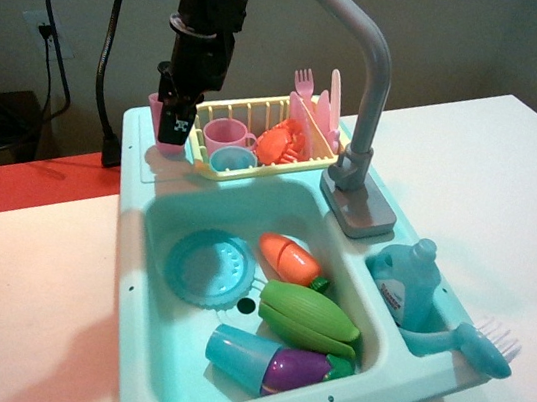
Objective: Put cup from counter to sink
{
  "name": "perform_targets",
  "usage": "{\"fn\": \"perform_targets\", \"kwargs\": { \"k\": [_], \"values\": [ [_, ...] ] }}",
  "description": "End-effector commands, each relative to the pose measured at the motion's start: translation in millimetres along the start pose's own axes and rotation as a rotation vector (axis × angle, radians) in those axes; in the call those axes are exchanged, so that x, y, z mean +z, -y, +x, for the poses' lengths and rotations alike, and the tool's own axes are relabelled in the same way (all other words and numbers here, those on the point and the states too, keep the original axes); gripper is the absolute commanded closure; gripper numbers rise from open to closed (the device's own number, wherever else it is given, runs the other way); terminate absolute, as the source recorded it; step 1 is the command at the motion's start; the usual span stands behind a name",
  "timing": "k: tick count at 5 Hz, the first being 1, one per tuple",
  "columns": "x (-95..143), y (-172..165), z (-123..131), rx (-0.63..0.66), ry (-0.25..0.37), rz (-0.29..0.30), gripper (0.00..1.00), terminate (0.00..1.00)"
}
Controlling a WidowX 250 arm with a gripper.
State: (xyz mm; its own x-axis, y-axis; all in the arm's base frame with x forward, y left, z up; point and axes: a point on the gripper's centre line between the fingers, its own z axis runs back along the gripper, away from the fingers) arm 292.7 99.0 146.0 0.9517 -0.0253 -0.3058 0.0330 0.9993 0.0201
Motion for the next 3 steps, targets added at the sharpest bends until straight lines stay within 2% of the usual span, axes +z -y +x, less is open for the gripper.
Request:
{"fn": "perform_targets", "kwargs": {
  "k": [1, 3],
  "values": [
    [9.7, -2.8, -1.6, 0.001, 0.06, 0.021, 1.0, 0.0],
    [12.9, 0.5, -6.8, -0.004, 0.072, 0.018, 1.0, 0.0]
  ]
}}
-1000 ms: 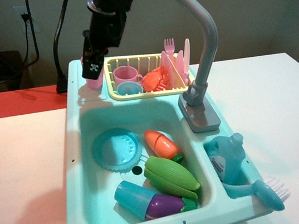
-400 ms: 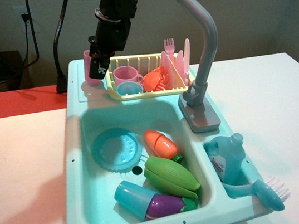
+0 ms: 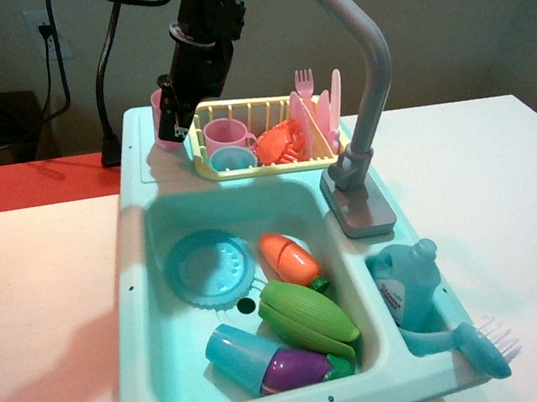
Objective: Put cup from counter to sink
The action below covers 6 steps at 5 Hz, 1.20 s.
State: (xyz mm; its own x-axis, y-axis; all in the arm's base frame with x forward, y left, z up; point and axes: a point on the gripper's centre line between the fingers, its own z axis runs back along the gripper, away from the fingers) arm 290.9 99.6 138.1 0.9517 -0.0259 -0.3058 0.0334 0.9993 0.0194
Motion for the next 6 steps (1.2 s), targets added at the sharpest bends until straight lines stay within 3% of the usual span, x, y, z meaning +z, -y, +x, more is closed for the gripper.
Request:
{"fn": "perform_targets", "kwargs": {
  "k": [1, 2, 3, 4, 6],
  "values": [
    [40, 0, -9, 0.02, 0.077, 0.023, 1.0, 0.0],
    [86, 4, -5, 0.027, 0.162, 0.035, 1.0, 0.0],
    [104, 29, 8, -0.06, 0.2, 0.042, 1.0, 0.0],
    [86, 70, 21, -0.18, 0.185, 0.016, 1.0, 0.0],
    [48, 142, 42, -0.308, 0.143, 0.028, 1.0, 0.0]
  ]
}}
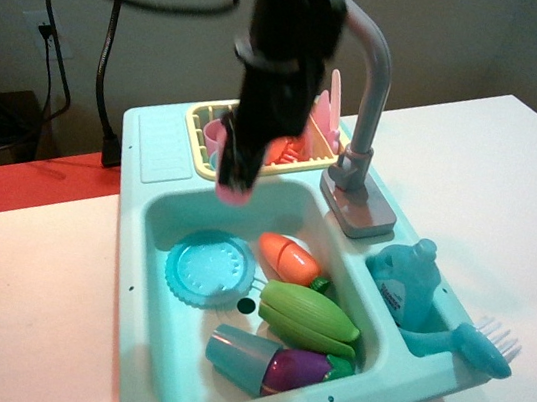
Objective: Put cup from counter to sink
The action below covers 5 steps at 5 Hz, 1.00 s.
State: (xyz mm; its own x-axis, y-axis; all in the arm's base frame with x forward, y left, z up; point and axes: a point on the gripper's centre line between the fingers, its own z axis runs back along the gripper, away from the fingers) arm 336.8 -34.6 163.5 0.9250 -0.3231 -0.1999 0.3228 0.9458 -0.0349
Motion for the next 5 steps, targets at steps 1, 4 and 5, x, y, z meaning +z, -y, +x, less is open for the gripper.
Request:
{"fn": "perform_targets", "kwargs": {
  "k": [1, 4, 5],
  "values": [
    [-22, 11, 20, -0.005, 0.019, 0.009, 1.0, 0.0],
    [-83, 2, 33, 0.039, -0.026, 0.017, 1.0, 0.0],
    [-80, -2, 28, 0.059, -0.036, 0.016, 0.0, 0.0]
  ]
}}
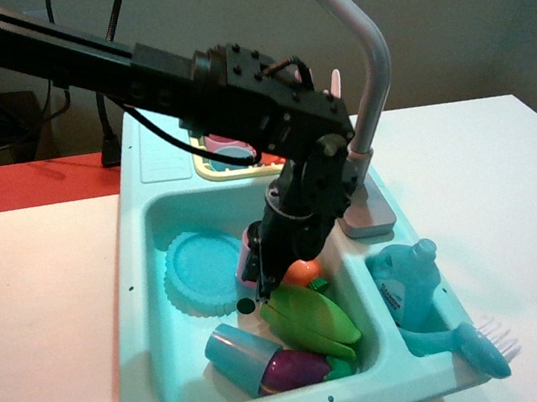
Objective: Put cup from counter to sink
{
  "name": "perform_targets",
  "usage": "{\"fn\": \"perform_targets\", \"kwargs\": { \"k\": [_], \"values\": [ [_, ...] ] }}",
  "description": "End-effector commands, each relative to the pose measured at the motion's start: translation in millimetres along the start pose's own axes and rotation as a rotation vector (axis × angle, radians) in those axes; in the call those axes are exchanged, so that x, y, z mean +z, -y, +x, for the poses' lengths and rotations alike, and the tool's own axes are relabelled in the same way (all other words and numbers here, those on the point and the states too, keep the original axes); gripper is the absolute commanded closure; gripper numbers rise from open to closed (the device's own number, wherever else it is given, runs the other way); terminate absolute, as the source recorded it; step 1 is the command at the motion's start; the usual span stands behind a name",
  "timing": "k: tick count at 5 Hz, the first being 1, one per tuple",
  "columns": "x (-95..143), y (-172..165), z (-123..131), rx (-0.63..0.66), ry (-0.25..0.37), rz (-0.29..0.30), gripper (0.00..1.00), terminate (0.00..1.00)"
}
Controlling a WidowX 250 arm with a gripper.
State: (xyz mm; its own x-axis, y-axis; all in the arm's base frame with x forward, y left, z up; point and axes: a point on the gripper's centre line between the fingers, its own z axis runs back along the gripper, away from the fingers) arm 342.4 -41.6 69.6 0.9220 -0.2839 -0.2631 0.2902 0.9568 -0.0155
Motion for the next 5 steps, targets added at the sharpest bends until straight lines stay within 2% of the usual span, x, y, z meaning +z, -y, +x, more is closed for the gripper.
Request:
{"fn": "perform_targets", "kwargs": {
  "k": [1, 3, 4, 5],
  "values": [
    [23, -8, -6, 0.05, 0.018, 0.018, 0.0, 0.0],
    [75, -17, -32, 0.096, 0.064, -0.012, 0.0, 0.0],
    [91, -17, -40, 0.114, 0.066, -0.03, 0.0, 0.0],
    [104, -17, -47, 0.12, 0.068, -0.028, 0.0, 1.0]
  ]
}}
